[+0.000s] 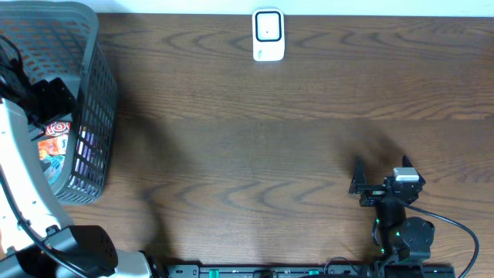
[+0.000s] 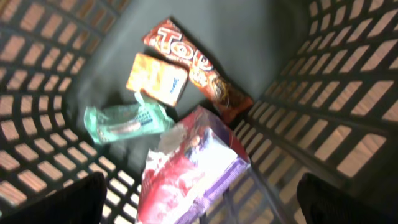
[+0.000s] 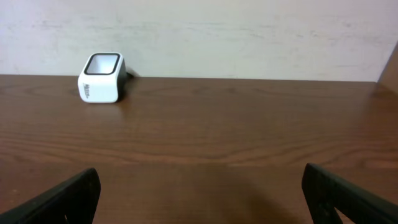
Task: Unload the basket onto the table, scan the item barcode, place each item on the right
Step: 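Reach the left gripper into the grey basket and grasp the red-purple snack bag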
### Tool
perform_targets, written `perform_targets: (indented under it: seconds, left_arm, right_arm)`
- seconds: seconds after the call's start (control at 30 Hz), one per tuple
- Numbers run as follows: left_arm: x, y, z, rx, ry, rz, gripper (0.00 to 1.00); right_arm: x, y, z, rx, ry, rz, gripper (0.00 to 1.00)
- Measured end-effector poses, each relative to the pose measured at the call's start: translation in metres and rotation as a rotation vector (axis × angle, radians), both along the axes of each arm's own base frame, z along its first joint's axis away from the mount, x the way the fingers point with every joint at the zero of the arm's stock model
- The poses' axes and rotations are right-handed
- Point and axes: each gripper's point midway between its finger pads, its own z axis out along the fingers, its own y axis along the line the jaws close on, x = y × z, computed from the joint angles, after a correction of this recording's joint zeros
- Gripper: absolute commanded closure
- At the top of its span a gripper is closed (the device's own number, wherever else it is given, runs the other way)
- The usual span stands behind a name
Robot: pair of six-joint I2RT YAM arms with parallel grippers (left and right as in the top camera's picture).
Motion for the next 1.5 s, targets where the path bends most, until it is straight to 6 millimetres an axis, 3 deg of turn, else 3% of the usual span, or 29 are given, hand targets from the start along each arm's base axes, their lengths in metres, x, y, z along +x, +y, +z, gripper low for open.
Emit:
perform_targets:
  seconds: [0.17, 0.43, 0.57, 0.97, 1.27, 1.4, 1.5]
  left_arm:
    - [-0.013, 0.008, -0.010, -0.013, 0.040, 0.058, 0.02]
    - [-0.039, 0.026, -0.051, -0.048, 0.130, 0.149, 0.00]
    - [-0.040, 0.031, -0.053, -0.076, 0.111, 0.169, 0.05]
    - [-0.068, 0.009, -0.065, -0.177, 0.227, 0.172, 0.05]
    - [-0.074, 0.006, -0.104, -0.202, 0.266, 0.178, 0.05]
    - [-0.076, 0.005, -0.118, -0.206, 0.271, 0.178, 0.11]
    - [-0.075, 0.004, -0.124, -0.209, 0.266, 0.180, 0.32]
  right_arm:
    - [0.000, 0.000, 0.000, 0.000, 0.000, 0.000, 0.01]
    - [0.000, 0.000, 0.000, 0.000, 0.000, 0.000, 0.01]
    - [0.000, 0.000, 0.000, 0.000, 0.000, 0.000, 0.01]
    - [0.000, 0.000, 0.000, 0.000, 0.000, 0.000, 0.01]
    - [0.000, 0.000, 0.000, 0.000, 0.000, 0.000, 0.01]
    - [0.000, 0.000, 0.000, 0.000, 0.000, 0.000, 0.01]
    - [0.000, 0.000, 0.000, 0.000, 0.000, 0.000, 0.01]
